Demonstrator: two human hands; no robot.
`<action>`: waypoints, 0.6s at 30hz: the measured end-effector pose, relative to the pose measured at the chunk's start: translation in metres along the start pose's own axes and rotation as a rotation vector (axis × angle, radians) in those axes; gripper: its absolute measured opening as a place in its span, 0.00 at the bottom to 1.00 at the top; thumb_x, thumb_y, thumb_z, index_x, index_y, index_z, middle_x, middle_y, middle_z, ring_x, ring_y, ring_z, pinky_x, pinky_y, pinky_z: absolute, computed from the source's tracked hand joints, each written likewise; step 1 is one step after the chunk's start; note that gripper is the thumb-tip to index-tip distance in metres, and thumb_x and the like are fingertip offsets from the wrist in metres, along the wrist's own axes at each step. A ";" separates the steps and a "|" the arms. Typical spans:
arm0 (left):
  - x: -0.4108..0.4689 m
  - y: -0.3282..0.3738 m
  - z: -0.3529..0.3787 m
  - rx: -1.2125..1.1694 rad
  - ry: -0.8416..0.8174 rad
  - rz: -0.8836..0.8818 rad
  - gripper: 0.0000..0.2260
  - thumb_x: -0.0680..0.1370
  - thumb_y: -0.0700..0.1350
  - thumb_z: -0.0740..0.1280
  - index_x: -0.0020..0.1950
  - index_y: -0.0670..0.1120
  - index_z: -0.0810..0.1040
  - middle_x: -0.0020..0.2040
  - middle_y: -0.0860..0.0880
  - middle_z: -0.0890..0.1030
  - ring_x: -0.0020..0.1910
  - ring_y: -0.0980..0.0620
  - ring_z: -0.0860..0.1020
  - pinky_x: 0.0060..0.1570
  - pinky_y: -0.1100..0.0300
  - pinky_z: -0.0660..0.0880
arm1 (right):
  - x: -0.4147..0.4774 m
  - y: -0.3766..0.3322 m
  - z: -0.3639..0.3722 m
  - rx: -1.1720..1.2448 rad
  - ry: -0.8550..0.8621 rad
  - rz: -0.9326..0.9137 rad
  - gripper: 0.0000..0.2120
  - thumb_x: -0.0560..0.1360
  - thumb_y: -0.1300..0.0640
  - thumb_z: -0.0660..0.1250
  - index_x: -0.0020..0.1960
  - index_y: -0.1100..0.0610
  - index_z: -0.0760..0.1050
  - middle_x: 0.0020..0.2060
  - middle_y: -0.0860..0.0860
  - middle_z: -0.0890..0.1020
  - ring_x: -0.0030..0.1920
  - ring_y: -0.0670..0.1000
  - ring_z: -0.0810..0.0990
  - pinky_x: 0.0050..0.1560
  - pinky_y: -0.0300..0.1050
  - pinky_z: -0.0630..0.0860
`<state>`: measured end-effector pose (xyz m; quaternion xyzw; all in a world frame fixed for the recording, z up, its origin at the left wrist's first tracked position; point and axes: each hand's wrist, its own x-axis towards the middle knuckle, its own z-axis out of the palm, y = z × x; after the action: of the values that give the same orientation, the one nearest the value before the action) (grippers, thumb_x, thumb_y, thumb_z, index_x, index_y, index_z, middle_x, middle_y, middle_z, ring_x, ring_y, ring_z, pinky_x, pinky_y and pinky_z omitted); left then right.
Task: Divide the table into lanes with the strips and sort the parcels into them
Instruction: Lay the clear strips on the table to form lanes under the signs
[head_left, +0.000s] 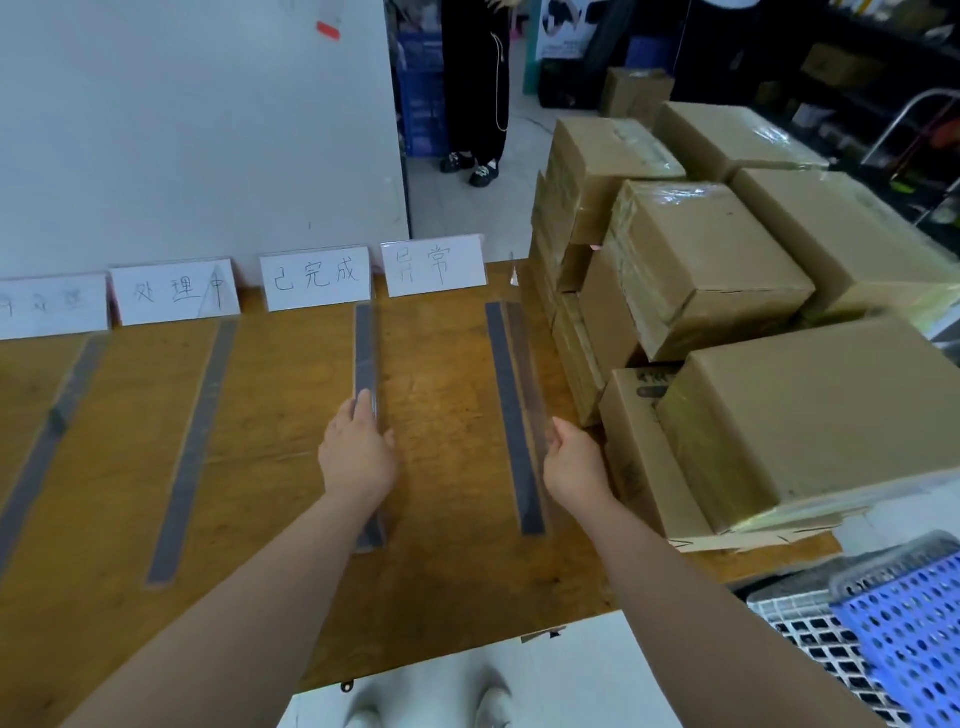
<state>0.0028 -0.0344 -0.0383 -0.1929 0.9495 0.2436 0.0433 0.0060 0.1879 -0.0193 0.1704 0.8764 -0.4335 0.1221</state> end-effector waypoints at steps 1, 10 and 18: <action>0.000 -0.001 -0.001 -0.032 -0.006 -0.005 0.25 0.81 0.45 0.61 0.78 0.48 0.59 0.72 0.43 0.70 0.69 0.40 0.70 0.65 0.45 0.69 | 0.003 0.000 0.000 -0.004 0.013 0.007 0.18 0.83 0.63 0.51 0.71 0.56 0.68 0.63 0.54 0.77 0.59 0.53 0.76 0.53 0.42 0.72; -0.014 0.013 -0.009 -0.207 -0.044 -0.065 0.16 0.83 0.39 0.57 0.71 0.40 0.68 0.66 0.41 0.76 0.63 0.40 0.74 0.60 0.51 0.71 | 0.029 -0.001 0.005 -0.062 0.055 -0.002 0.21 0.82 0.63 0.54 0.74 0.54 0.64 0.66 0.53 0.75 0.65 0.54 0.74 0.60 0.47 0.73; -0.013 0.016 -0.012 -0.233 -0.029 -0.084 0.15 0.83 0.40 0.57 0.70 0.40 0.70 0.64 0.40 0.77 0.62 0.41 0.75 0.58 0.51 0.71 | 0.042 0.005 0.006 -0.046 0.062 -0.017 0.19 0.84 0.57 0.53 0.74 0.53 0.65 0.69 0.51 0.73 0.68 0.53 0.71 0.66 0.50 0.70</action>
<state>0.0084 -0.0230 -0.0186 -0.2327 0.9052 0.3529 0.0445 -0.0295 0.1945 -0.0416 0.1734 0.8908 -0.4090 0.0953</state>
